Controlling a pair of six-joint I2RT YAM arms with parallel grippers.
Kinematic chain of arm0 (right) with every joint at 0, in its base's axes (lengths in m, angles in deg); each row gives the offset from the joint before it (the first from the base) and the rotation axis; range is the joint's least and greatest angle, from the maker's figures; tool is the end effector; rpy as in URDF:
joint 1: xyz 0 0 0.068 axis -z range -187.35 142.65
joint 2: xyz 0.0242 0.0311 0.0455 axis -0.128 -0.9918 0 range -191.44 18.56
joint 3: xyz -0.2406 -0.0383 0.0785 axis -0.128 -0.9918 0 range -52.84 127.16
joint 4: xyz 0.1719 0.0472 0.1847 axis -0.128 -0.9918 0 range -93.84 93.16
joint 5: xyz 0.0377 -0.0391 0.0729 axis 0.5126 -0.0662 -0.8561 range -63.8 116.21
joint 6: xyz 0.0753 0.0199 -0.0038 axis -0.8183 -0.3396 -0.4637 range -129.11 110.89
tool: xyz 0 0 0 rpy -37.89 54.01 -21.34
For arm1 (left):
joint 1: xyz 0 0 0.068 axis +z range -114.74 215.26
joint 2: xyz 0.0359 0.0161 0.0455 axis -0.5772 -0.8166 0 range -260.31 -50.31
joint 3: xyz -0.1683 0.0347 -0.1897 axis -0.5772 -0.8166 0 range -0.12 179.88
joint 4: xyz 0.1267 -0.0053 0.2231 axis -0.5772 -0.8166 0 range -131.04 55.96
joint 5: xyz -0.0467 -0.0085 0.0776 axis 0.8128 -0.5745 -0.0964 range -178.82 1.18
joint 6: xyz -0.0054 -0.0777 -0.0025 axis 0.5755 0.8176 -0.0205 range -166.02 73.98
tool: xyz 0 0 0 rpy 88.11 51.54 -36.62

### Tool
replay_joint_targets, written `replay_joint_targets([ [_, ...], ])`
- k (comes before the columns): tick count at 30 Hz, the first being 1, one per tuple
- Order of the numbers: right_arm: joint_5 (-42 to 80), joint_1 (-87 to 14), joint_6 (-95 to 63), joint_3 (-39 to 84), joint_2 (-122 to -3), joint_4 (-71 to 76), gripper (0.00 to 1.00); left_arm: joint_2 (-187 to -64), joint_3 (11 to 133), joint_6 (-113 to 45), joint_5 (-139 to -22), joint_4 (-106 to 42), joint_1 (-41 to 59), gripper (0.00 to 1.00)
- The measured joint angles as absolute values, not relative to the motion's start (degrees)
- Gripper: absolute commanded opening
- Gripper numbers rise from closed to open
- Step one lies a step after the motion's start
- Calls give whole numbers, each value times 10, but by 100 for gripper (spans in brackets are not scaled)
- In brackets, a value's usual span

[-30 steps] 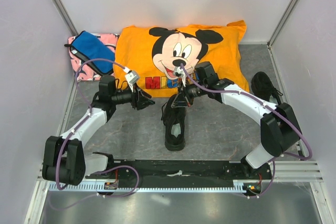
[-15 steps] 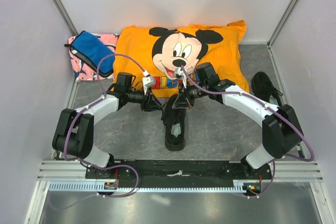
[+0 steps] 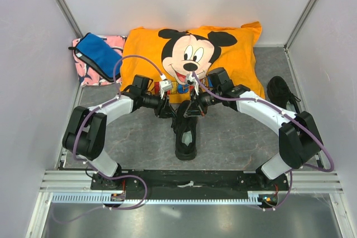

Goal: Tie the shoes

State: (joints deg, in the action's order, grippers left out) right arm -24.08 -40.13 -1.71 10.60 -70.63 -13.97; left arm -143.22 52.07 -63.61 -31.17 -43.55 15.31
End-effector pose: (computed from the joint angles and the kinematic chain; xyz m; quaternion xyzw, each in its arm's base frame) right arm 0.2616 0.2294 0.2305 -0.4445 0.7210 0.4594 0.2675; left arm 0.2851 -0.1633 0.1645 0.4203 0.7273 -0.4594 0.2886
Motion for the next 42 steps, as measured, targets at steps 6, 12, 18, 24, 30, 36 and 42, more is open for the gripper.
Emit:
replay_joint_targets([
  [6,-241,-401,-15,106,-706,-141,0,-1442,520,-609,-330,-443,142,45],
  [12,-241,-401,-14,106,-706,-141,0,-1449,520,-588,-334,-447,141,44],
  [18,-241,-401,-13,106,-706,-141,0,-1456,519,-571,-345,-451,140,44],
  [24,-241,-401,-13,106,-706,-141,0,-1457,508,-562,-350,-460,139,42],
  [30,-241,-400,-13,106,-706,-141,0,-1466,507,-553,-351,-463,139,27],
  [36,-241,-398,-13,106,-706,-141,0,-1469,507,-546,-353,-464,139,5],
  [42,-237,-397,-10,105,-706,-141,0,-1421,500,-546,-349,-486,147,2],
])
